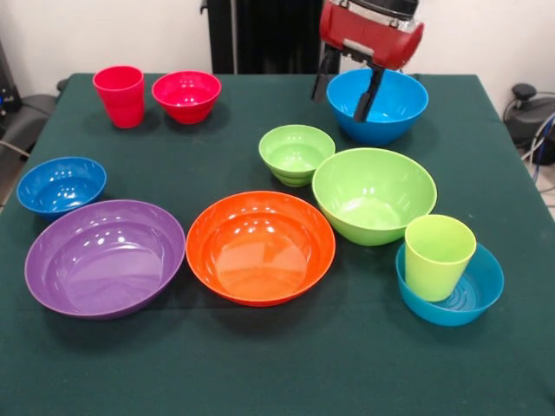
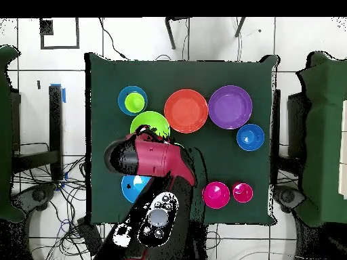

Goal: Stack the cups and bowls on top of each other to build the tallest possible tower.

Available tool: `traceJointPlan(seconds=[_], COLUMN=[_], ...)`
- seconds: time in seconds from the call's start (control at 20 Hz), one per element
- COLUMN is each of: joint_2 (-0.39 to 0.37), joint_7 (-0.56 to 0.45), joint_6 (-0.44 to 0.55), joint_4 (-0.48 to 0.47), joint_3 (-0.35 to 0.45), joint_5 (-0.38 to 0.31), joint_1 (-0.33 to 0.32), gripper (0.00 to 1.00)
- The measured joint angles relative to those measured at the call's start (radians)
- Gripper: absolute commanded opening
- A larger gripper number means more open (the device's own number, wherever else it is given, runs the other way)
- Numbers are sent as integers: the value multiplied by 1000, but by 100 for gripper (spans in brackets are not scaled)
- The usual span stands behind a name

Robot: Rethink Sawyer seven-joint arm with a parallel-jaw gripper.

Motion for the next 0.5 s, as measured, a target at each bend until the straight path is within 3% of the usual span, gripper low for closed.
traceJointPlan(seconds=[0.5], joint_2=[-159], joint_7=[0], joint_6=[-27], joint_4=[173], joint_3=[101], joint_5=[-36], joint_1=[-182], gripper=[100])
